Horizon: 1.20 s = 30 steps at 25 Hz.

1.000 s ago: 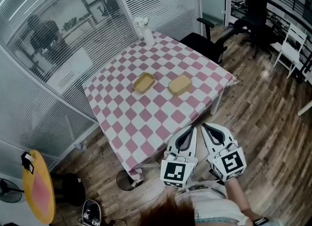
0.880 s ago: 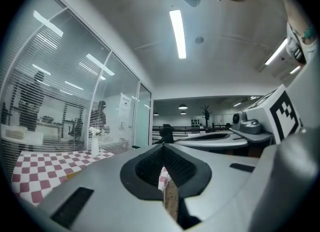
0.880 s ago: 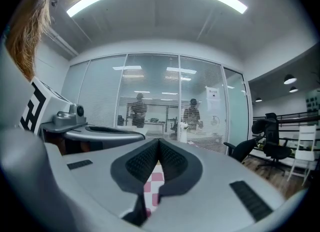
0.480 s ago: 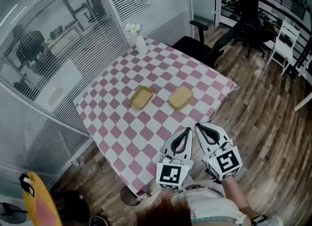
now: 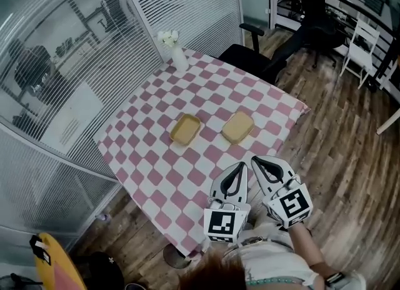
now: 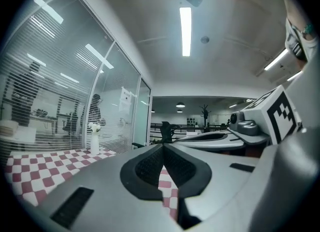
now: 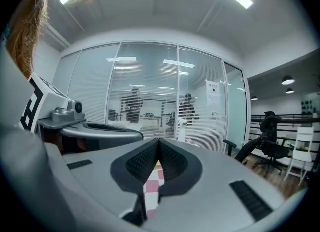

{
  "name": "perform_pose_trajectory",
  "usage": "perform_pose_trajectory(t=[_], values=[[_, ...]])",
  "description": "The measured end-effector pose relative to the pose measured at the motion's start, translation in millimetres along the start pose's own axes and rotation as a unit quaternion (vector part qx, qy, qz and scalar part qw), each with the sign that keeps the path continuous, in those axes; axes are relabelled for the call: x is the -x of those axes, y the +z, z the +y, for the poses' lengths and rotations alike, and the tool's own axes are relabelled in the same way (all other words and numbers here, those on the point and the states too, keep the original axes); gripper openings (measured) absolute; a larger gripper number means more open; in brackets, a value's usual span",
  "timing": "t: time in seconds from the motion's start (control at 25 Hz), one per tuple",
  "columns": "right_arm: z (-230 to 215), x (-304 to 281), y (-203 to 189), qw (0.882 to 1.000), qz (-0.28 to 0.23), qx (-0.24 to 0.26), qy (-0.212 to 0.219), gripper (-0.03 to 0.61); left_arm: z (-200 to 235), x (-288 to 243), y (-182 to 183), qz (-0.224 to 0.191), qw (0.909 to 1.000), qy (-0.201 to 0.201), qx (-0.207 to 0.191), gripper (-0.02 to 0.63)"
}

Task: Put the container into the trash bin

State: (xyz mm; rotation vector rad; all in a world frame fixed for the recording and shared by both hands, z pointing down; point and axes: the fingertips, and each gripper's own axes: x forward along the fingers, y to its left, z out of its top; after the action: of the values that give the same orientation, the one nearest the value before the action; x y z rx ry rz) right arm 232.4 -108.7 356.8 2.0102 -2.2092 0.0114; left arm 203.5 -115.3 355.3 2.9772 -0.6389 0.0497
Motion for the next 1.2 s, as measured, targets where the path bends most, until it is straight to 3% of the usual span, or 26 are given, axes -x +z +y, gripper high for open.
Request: perform_pose_trajectory(t=[0.44, 0.88, 1.2], values=[[4.5, -65.7, 5.6, 0.997, 0.003, 0.008, 0.076, -0.006, 53.3, -17.3, 3.0, 0.004, 0.9976, 0.069, 0.007, 0.006], [-48.5, -134.3, 11.4, 0.986, -0.015, 0.018, 0.165, -0.006, 99.0, -80.3, 4.0, 0.008, 0.9866, 0.163, -0.001, 0.006], [-69.8, -169.0, -6.9, 0.979, 0.005, 0.007, 0.202, -0.006, 118.6, -106.2, -10.9, 0.031, 0.9797, 0.198, 0.009, 0.006]])
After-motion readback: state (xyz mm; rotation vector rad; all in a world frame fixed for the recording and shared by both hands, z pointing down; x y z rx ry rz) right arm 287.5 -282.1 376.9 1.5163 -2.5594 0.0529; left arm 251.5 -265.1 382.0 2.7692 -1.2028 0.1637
